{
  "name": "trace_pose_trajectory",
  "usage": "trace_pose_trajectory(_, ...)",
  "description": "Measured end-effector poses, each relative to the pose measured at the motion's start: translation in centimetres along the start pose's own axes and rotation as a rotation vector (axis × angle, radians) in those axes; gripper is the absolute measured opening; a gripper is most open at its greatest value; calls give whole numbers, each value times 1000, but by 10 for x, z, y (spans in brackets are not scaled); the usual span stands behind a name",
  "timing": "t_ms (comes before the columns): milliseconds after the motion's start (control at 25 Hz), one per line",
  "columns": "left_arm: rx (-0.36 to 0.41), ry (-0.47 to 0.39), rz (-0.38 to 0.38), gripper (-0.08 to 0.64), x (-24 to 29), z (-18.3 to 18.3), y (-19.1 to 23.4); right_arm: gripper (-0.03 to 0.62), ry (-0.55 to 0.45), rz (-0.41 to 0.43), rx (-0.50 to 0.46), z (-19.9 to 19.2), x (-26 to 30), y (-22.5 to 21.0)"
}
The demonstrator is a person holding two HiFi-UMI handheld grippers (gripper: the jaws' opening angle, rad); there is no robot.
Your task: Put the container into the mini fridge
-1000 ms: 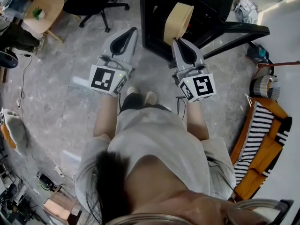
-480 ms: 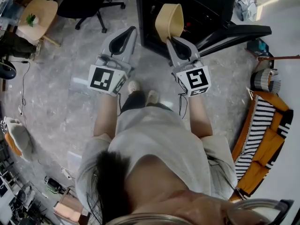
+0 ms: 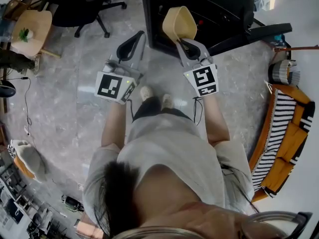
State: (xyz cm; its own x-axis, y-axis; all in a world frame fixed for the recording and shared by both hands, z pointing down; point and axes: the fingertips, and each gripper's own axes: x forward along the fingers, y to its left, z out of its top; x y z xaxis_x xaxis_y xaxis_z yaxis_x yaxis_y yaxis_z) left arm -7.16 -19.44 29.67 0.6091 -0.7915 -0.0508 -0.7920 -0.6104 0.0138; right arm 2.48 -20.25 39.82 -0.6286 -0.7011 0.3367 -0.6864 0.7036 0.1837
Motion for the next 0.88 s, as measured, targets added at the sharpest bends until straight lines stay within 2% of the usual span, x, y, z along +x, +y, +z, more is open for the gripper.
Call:
trace_pose_trajectory(560,-46,58,-116,2,38,-45,54,9,245,-57,-55,-67,76,-16)
trace_pose_trajectory(880,-39,78,-187,2,57,-72,63,9,349,-70,-109,-108,111,-29)
